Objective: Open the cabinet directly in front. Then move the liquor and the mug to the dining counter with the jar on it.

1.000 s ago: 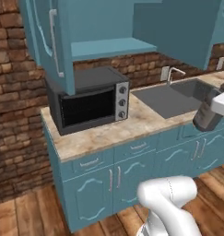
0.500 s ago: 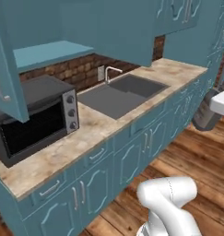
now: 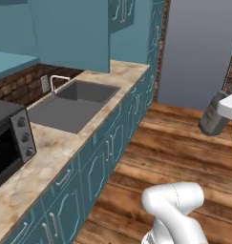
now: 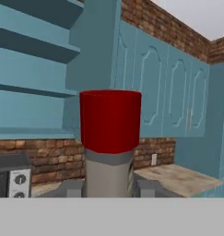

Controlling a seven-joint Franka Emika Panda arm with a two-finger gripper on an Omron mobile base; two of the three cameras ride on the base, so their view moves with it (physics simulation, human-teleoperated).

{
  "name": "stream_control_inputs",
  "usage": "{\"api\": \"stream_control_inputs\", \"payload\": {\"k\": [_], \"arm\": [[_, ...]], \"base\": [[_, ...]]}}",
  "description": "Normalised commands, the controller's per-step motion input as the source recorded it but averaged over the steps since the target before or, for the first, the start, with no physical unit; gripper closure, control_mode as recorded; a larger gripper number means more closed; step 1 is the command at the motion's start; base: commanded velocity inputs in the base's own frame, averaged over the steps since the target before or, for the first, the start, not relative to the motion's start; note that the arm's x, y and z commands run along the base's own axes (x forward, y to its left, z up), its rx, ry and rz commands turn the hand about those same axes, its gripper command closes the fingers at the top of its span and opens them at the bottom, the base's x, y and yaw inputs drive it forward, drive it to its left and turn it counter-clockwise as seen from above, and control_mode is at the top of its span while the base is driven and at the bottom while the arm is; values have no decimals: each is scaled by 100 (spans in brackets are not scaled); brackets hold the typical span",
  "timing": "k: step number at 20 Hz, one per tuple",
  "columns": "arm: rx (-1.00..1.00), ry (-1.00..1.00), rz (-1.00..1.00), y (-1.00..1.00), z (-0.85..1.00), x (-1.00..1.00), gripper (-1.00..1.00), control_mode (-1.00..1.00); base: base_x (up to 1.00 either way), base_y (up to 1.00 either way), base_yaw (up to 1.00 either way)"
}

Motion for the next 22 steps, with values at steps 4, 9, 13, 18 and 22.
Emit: {"api": "stream_control_inputs", "payload": {"k": [4,9,13,18,22], "arm": [[0,0,0,0,0,0,100,100],[0,0,0,0,0,0,100,100],[0,0,0,0,0,0,100,100],[0,0,0,0,0,0,100,100],[0,0,0,0,0,0,100,100]], "base": [[-64,-2,-52],[-92,-1,-45],[-100,-2,-38],[-99,-10,-40],[-40,-27,-50]]}}
